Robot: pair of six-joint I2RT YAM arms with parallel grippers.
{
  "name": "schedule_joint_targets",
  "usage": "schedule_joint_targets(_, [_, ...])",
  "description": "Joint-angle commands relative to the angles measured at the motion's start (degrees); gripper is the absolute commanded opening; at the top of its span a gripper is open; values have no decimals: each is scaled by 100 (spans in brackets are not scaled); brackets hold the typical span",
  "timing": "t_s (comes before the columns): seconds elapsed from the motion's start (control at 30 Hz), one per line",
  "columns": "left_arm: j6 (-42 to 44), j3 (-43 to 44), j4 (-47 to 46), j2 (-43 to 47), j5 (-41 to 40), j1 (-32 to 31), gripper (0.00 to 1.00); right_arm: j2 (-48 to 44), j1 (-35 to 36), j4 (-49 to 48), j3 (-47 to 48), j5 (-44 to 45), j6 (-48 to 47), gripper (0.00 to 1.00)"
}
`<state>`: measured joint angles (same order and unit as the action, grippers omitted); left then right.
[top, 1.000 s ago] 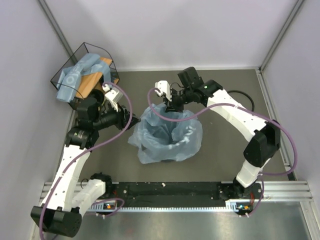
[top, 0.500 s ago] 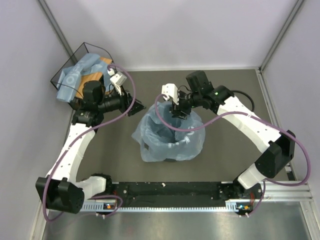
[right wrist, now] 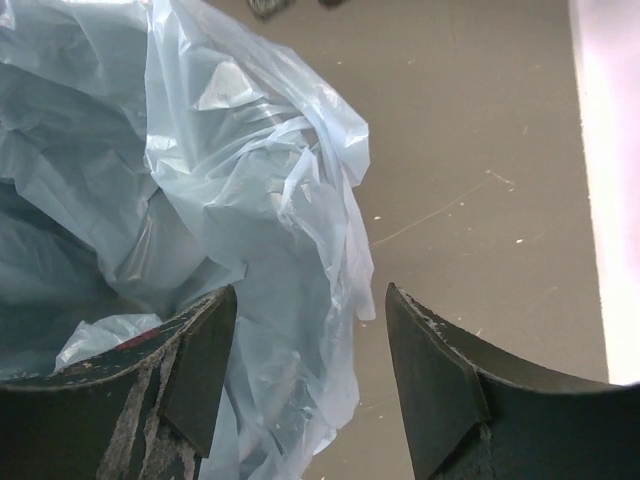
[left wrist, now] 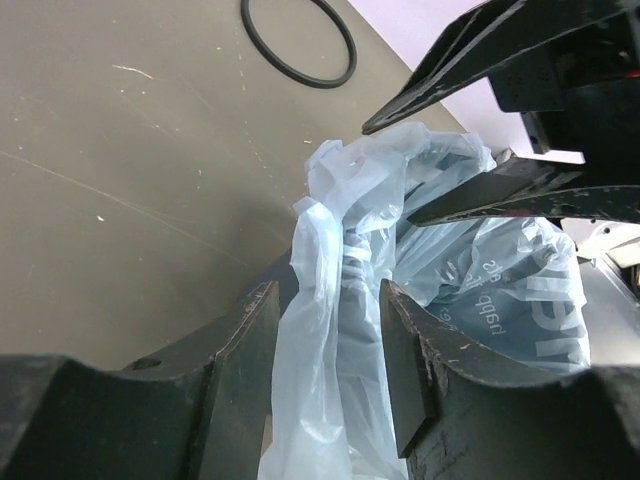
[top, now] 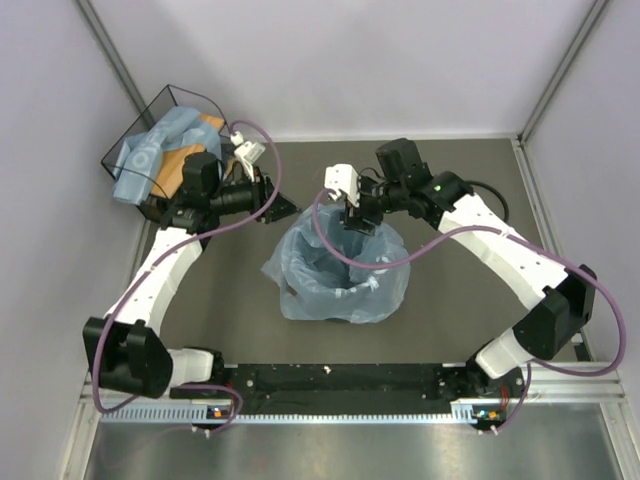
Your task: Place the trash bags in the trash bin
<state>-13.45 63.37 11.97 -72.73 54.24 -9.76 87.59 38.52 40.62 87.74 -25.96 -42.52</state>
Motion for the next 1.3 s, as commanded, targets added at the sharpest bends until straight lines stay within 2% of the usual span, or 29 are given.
schedule_joint_targets(0.0, [44,386,-283,-355,148,-157,49,-391,50,-292,103,142,-133,61])
schedule_joint_targets(0.27, [124,580,-397,-830,227,-386,48,-498,41,-265,-345,539,-160,58])
schedule_joint_targets(0.37, [89,545,-484,-953,210,-430,42,-348,32,-256,-381,653,-169,52])
schedule_joint_targets(0.43, [45,483,-590,-989,175,-439,39,-313,32,-256,-425,583,-221,42])
schedule_joint_targets(0.47, [36,465,-599,-998,123,-448,33,-278,24,-256,-442,565,-230,39])
schedule_joint_targets(0.5, [36,439,-608,-1024,70,-448,31,-252,32,-248,-460,548,-239,28])
schedule_joint_targets(0.57, [71,386,-590,-1059,35,-448,25,-216,32,-256,-486,539,-274,14])
schedule_joint_targets(0.6, [62,325,-582,-1094,-35,-448,24,-208,32,-265,-504,495,-326,3])
schedule_joint_targets(0.63, [62,290,-564,-1120,-45,-448,23,-207,32,-265,-504,478,-353,0])
schedule_joint_targets(1.0, [202,-343,-187,-1463,-177,-448,14,-234,24,-309,-513,495,-406,0])
schedule_joint_targets(1.07, [325,-352,128,-1472,-273,-439,17,-260,32,-309,-522,539,-397,0])
schedule_joint_targets(1.1, [500,-317,278,-1472,-334,-430,23,-278,32,-309,-530,548,-397,0])
schedule_joint_targets(1.17, [694,-160,743,-1472,-448,-360,25,-287,32,-318,-530,574,-397,0])
schedule_joint_targets(1.27, [818,-54,947,-1437,-598,-62,27,-322,15,-327,-548,679,-354,0])
